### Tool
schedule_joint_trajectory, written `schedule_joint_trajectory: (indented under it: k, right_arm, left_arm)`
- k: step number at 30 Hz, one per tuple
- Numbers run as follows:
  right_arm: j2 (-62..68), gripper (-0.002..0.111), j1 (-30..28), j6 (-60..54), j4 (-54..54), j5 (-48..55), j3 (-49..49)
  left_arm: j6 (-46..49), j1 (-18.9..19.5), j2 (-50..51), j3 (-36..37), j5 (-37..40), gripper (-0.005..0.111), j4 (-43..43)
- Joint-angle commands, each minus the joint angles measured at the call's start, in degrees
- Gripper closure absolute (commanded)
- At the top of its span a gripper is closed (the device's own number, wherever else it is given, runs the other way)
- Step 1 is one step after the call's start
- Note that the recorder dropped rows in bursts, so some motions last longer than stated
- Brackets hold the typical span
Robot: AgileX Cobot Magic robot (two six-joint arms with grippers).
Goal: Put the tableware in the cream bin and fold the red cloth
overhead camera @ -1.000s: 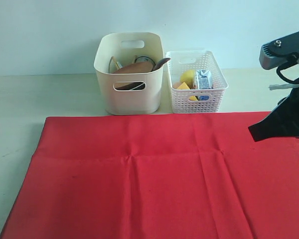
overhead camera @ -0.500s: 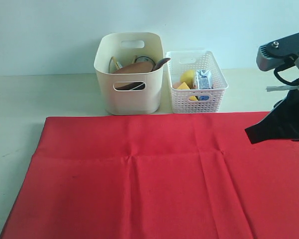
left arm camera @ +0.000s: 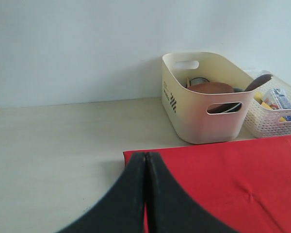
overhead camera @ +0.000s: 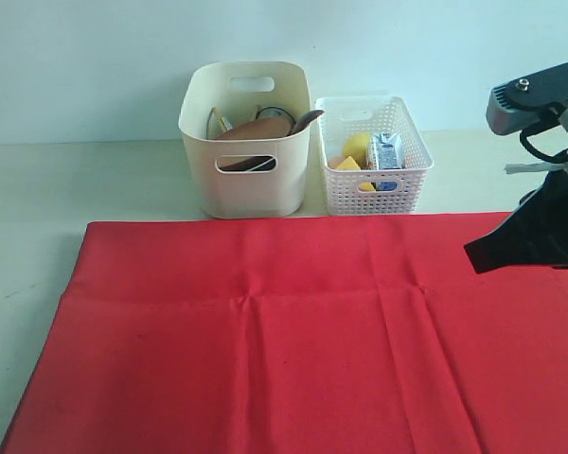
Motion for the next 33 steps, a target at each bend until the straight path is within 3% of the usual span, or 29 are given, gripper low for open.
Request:
schedule_joint_trajectory:
  k: [1, 14, 20, 30, 33]
  right_arm:
    - [-0.6, 0.108, 0.1, -0.3, 0.3, -0.6, 0.3]
    - [-0.6, 0.108, 0.1, -0.3, 0.3, -0.4, 0.3]
    - [-0.6, 0.108, 0.1, -0.8, 0.3, -0.3, 0.3]
    - [-0.6, 0.108, 0.1, -1.6, 0.3, 0.7, 0.3]
    - [-0.6, 0.108, 0.1, -1.6, 0.3, 0.9, 0.3]
  left_arm:
    - [0.0, -0.4, 0.2, -0.1, -0.5, 0.107, -0.1]
    - [-0.5, -0.4, 7.7, -0.9, 7.5, 0.107, -4.7]
    - [0.5, -0.4, 17.8, -3.7, 10.9, 0.107, -7.2]
    - [12.5, -0.4, 40.1, -7.7, 16.0, 0.106, -18.1]
    - [12.5, -0.4, 46.2, -9.3, 16.7, 0.094, -18.1]
